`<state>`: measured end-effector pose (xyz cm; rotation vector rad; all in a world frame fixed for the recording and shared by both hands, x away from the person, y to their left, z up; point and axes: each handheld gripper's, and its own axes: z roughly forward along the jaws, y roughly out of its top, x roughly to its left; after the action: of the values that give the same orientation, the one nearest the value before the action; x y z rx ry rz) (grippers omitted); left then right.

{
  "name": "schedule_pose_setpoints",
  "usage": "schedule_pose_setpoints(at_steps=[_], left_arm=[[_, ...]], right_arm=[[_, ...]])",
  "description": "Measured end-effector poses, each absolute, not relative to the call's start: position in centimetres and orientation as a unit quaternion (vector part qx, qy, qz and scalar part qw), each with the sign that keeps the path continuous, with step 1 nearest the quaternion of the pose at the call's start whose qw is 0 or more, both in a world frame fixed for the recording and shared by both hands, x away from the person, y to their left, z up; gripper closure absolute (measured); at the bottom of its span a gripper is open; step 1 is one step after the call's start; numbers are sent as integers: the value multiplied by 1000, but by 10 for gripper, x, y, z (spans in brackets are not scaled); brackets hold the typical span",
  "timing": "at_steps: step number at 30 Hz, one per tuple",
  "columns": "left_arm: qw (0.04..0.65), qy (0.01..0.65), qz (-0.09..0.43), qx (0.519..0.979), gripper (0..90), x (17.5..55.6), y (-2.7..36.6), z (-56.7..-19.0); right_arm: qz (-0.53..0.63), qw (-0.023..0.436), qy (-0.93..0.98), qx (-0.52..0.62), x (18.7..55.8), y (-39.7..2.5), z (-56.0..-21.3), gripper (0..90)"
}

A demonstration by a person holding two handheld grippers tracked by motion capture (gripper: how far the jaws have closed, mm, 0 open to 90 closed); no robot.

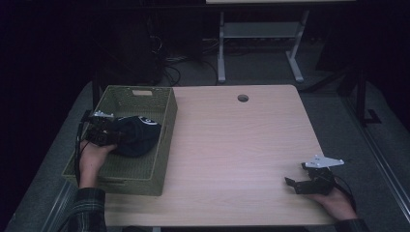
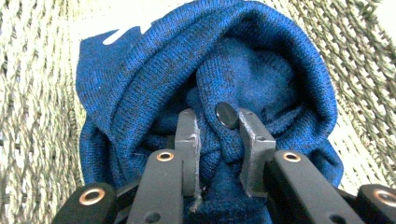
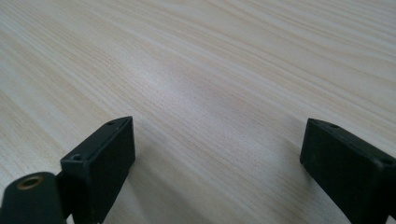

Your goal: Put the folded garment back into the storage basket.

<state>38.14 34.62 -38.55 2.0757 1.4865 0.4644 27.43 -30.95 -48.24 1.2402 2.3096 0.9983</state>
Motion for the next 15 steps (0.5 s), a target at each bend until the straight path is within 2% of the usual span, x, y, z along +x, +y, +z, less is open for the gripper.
schedule_pose_setpoints(at_steps=[4,15], left_arm=[[274,550,174,770,674,382,347,-386],[289,538,187,769,442,377,345,-371]], right_arm=[[351,167,812,436,274,-309,-482,99],[351,168,812,436,274,-309,-482,99]])
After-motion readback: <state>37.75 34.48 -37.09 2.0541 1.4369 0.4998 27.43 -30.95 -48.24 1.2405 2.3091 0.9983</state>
